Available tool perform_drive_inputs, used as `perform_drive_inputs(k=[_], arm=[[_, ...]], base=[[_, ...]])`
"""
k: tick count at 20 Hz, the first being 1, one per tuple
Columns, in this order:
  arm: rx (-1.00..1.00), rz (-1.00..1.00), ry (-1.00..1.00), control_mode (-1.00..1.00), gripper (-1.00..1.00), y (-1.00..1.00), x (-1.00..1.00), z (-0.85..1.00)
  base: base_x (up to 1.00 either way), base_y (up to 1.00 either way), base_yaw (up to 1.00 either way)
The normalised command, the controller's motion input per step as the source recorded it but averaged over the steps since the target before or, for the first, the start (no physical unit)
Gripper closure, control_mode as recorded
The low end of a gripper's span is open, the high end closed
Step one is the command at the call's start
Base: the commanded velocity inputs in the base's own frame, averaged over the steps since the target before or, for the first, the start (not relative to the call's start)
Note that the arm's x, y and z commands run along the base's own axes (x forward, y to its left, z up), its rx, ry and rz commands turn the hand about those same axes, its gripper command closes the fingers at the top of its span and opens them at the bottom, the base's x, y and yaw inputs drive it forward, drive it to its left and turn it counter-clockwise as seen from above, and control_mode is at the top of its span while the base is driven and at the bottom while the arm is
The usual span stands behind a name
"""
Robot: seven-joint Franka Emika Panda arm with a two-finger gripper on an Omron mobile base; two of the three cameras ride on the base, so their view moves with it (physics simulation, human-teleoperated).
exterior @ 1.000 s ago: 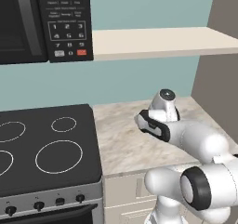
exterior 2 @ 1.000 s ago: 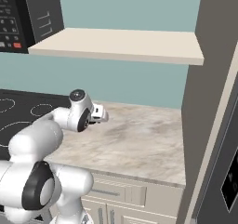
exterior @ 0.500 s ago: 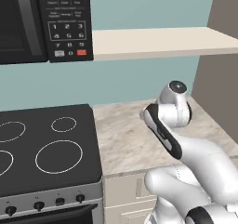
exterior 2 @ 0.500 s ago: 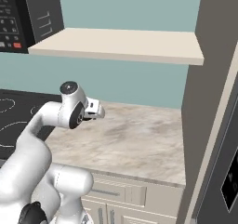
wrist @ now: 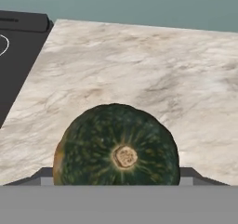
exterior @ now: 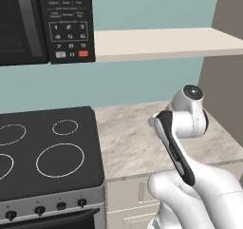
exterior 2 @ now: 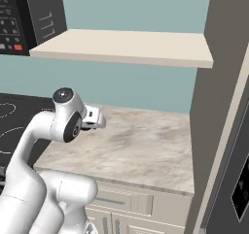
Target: Place the beer on the top shelf of the fridge to keep it out of children's reach, and place the cucumber and squash on lower shelves for easy access.
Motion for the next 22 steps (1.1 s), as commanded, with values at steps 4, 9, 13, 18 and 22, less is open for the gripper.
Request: perform_drive_inputs(k=[4, 9, 13, 18, 22], arm=[[0.0, 0.0, -0.05, -1.0, 1.0, -0.09, -0.56, 0.22], [0.0, 0.0, -0.02, -1.0, 1.0, -0.08, -0.47, 0.21], [0.0, 0.0, -0.03, -1.0, 1.0, -0.04, -0.44, 0.14], [0.0, 0.0, 0.0, -1.0, 1.0, 0.0, -0.44, 0.16], [0.0, 0.0, -0.01, -1.0, 1.0, 0.0, -0.49, 0.19]], base=[[0.0, 0.0, 0.0], [0.0, 0.0, 0.0], [0.0, 0.0, 0.0], [0.0, 0.0, 0.0], [0.0, 0.0, 0.0]])
